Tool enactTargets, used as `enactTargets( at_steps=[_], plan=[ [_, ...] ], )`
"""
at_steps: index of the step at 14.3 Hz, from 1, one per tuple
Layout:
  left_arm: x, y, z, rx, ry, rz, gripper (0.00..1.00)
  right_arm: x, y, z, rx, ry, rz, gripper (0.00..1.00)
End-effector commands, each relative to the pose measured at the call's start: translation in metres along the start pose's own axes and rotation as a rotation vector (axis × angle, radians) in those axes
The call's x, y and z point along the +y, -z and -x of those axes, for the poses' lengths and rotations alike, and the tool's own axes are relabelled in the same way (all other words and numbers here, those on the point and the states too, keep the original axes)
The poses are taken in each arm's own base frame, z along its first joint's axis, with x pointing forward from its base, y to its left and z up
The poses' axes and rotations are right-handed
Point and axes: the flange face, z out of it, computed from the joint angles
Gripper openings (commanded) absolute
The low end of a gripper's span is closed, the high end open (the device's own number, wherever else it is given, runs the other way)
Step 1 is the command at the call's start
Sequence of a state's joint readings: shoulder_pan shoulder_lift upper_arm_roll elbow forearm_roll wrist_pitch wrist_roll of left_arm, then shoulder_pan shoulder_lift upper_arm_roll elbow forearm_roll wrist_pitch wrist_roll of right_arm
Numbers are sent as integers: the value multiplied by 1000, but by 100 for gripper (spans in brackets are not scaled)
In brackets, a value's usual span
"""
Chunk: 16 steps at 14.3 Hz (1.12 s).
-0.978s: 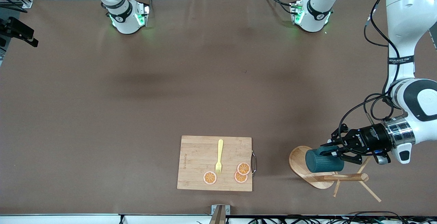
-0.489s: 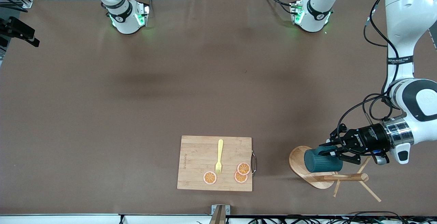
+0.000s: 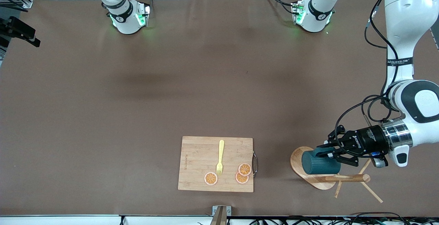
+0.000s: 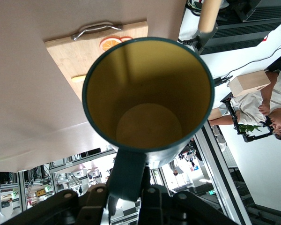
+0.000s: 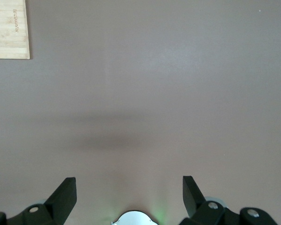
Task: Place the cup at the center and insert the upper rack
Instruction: 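Hang the mug handle on the stand peg with the left gripper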
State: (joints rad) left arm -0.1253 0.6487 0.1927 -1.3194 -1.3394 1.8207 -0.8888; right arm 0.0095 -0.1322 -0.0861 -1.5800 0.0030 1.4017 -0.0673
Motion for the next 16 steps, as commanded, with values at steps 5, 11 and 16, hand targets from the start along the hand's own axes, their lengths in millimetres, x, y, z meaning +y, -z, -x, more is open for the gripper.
enactTargets(
  at_steps=[5, 11, 16],
  plan=[
    [6, -12, 7, -22, -28, 12, 0, 0, 2, 8, 9, 19, 8, 100],
    [7, -8, 6, -22, -27, 15, 0, 0, 2, 8, 6, 16, 7, 100],
    [7, -5, 2, -23, -32, 18, 0, 0, 1, 8, 3, 16, 7, 100]
  ],
)
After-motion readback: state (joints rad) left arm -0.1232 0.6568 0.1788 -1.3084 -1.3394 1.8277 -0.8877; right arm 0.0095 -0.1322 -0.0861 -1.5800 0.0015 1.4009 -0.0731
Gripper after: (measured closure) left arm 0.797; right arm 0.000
